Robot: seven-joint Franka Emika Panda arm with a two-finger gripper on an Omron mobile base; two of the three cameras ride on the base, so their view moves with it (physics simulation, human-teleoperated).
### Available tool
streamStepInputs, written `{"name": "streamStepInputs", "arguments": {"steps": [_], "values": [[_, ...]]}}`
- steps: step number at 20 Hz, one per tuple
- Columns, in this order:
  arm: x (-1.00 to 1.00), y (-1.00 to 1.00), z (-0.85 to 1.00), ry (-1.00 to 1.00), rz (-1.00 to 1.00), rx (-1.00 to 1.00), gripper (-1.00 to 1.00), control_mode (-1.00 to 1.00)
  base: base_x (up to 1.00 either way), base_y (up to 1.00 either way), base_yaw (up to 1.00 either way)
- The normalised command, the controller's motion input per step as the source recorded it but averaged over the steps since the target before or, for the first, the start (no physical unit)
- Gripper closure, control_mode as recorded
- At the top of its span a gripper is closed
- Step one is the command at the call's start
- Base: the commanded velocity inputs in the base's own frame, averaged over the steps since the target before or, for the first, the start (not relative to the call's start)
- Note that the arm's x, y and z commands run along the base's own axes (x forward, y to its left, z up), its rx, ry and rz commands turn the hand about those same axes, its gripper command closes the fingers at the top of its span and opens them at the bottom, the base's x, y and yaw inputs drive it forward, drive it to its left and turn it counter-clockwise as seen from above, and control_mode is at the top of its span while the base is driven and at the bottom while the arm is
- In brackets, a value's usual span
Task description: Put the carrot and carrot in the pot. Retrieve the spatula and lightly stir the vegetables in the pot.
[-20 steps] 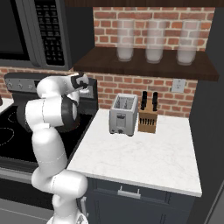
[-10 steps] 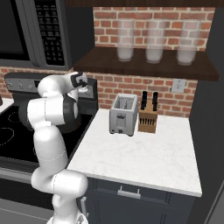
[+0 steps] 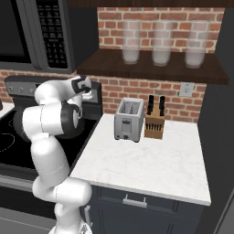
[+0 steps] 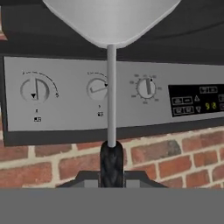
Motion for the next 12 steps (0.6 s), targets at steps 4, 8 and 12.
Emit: {"name": "streamStepInputs", "arguments": {"steps": [4, 8, 12], "values": [[0.00, 0.39, -0.05, 0.04, -0.03, 0.00, 1.00, -1.00, 0.00, 0.00, 0.00], [0.00, 0.53, -0.17, 0.02, 0.00, 0.00, 1.00, -1.00, 0.00, 0.00, 0.00], [0.00, 0.40, -0.37, 0.09, -0.03, -0.01, 1.00, -1.00, 0.00, 0.00, 0.00]]}}
